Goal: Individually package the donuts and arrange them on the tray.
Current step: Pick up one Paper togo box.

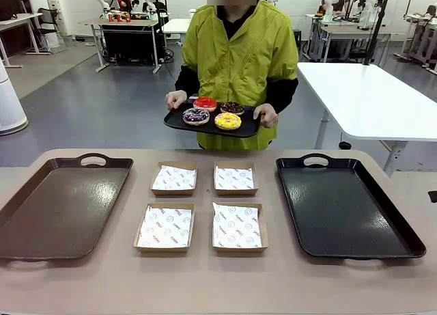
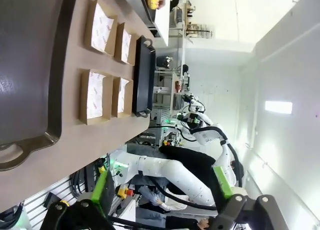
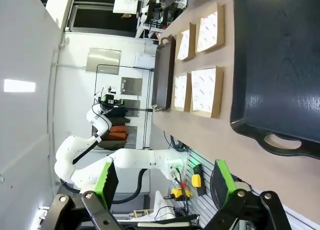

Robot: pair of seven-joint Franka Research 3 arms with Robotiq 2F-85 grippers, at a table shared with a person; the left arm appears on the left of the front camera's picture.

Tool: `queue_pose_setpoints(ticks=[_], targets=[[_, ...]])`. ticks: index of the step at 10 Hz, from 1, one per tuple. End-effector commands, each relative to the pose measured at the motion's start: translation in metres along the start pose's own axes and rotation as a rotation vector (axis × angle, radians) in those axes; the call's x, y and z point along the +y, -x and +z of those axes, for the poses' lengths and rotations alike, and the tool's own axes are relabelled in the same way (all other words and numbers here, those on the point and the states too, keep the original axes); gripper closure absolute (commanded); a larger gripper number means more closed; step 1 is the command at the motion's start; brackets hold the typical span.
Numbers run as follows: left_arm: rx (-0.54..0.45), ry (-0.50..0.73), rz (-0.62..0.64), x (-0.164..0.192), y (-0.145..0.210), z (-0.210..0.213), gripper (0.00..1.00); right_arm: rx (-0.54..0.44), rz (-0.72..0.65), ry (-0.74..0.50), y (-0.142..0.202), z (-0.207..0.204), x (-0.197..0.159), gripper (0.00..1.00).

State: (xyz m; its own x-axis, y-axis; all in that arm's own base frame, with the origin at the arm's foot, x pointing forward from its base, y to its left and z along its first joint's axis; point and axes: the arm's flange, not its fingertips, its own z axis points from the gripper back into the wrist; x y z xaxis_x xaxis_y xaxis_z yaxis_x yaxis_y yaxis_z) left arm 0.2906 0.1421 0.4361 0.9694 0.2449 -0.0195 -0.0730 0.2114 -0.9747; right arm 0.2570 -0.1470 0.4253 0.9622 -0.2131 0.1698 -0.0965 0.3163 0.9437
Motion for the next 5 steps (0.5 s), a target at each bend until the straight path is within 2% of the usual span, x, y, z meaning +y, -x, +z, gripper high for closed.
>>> queue_pose_setpoints(ticks=[1, 2, 5], targets=[[0.033, -0.029, -0.043, -0.002, 0.0, 0.004, 0.0, 0.0, 0.063, 0.009, 0.01, -0.01, 0.01, 0.0], [0.0, 0.0, 0.0, 0.0, 0.0, 0.0, 0.0, 0.0, 0.0, 0.0, 0.0, 0.0, 0.0, 0.0], [0.0, 0.0, 0.0, 0.0, 0.0, 0.0, 0.0, 0.0, 0.0, 0.0, 0.0, 0.0, 0.0, 0.0]])
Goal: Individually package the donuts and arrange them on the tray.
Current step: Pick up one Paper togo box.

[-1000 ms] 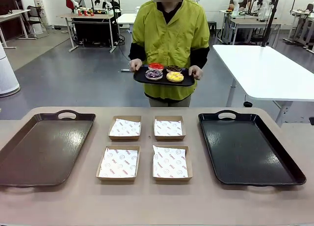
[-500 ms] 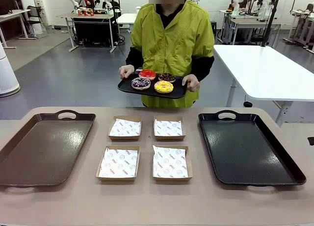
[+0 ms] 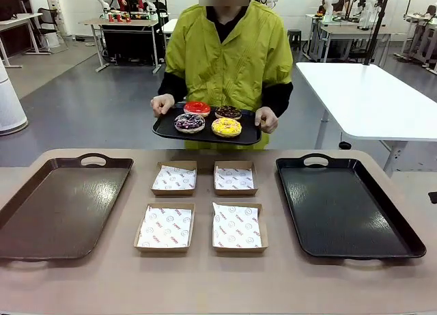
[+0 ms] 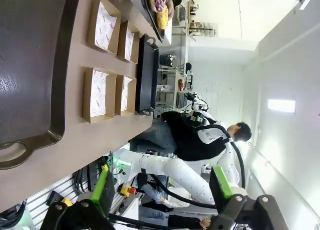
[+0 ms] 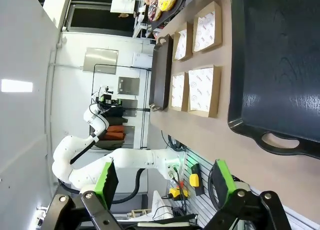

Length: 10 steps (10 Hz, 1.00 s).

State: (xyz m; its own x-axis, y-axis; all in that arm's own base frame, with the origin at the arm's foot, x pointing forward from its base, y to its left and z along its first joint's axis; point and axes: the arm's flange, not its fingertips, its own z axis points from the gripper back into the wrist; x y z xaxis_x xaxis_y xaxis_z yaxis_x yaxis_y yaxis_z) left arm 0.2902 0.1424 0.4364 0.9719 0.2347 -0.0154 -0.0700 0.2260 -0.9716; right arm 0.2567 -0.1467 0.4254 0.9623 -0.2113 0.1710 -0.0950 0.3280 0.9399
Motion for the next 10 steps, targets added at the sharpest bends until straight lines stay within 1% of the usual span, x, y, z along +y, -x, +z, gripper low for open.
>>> queue_pose_setpoints(ticks=[1, 10], targets=[[-0.009, 0.014, 0.006, 0.0001, -0.0003, -0.0004, 0.0, -0.001, -0.002, -0.012, -0.0004, 0.0002, -0.0003, 0.0], [-0.009, 0.014, 0.006, 0.0001, -0.0003, -0.0004, 0.0, -0.001, -0.002, -0.012, -0.0004, 0.0002, -0.0003, 0.0]])
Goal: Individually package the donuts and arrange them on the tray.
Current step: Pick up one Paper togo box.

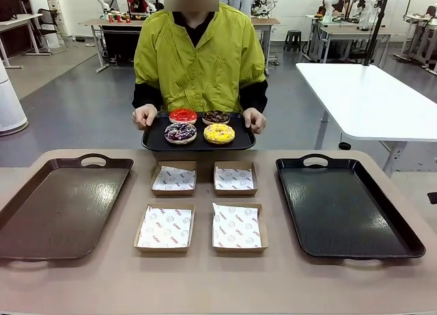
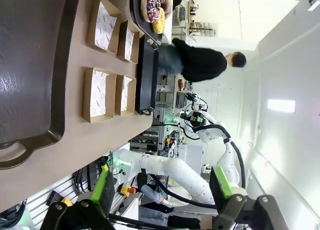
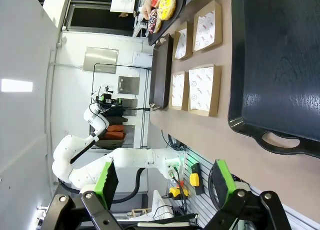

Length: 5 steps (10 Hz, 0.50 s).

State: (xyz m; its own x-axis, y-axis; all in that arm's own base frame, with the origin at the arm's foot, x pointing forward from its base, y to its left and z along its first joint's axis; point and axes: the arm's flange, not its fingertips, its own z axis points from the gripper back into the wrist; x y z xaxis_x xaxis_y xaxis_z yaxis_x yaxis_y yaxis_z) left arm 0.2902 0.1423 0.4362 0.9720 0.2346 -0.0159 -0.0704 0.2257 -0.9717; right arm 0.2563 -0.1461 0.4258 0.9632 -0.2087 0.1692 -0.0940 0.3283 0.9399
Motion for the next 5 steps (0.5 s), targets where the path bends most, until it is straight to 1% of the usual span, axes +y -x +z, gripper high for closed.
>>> queue_pose_setpoints(ticks=[1, 5], targets=[[-0.009, 0.014, 0.006, 0.0, -0.0004, -0.0003, 0.0, -0.004, -0.001, -0.013, -0.0008, 0.0005, -0.0008, 0.0], [-0.009, 0.014, 0.006, 0.0, -0.0004, -0.0003, 0.0, -0.004, -0.001, -0.013, -0.0008, 0.0005, -0.0008, 0.0]])
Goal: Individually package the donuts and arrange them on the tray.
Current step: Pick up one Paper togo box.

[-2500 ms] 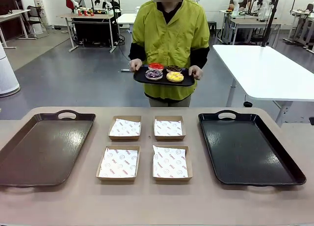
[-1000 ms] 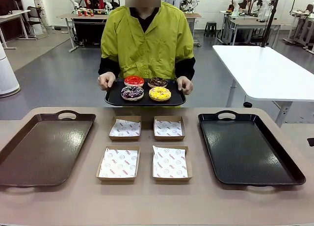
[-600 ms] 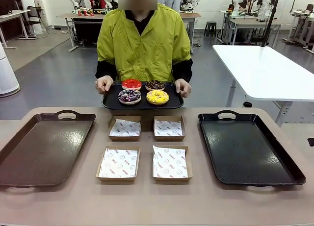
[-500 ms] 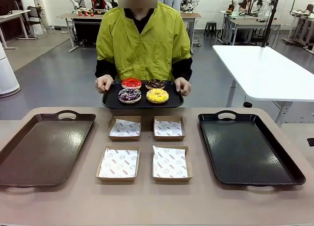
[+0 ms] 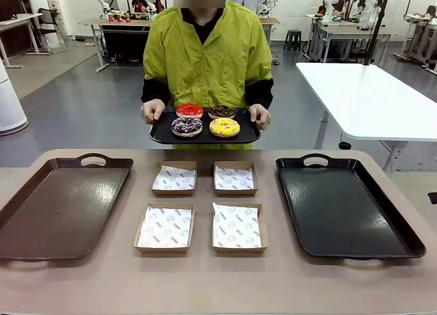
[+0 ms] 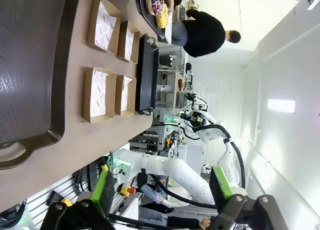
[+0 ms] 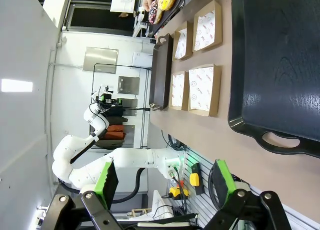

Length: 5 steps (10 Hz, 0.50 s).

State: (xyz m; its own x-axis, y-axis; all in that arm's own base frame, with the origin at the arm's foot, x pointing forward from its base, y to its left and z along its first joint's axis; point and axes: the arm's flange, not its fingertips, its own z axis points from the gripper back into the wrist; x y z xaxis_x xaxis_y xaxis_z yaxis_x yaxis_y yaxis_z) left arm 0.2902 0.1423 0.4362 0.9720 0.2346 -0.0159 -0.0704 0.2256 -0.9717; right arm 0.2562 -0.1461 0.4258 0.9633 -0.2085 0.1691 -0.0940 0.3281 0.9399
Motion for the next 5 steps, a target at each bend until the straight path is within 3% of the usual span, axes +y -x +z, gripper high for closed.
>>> queue_pose_setpoints(ticks=[1, 5], targets=[[-0.009, 0.014, 0.006, 0.0, -0.0004, -0.0003, 0.0, -0.005, -0.001, -0.013, -0.0009, 0.0005, -0.0009, 0.0], [-0.009, 0.014, 0.006, 0.0, -0.0004, -0.0003, 0.0, -0.005, -0.001, -0.013, -0.0009, 0.0005, -0.0009, 0.0]])
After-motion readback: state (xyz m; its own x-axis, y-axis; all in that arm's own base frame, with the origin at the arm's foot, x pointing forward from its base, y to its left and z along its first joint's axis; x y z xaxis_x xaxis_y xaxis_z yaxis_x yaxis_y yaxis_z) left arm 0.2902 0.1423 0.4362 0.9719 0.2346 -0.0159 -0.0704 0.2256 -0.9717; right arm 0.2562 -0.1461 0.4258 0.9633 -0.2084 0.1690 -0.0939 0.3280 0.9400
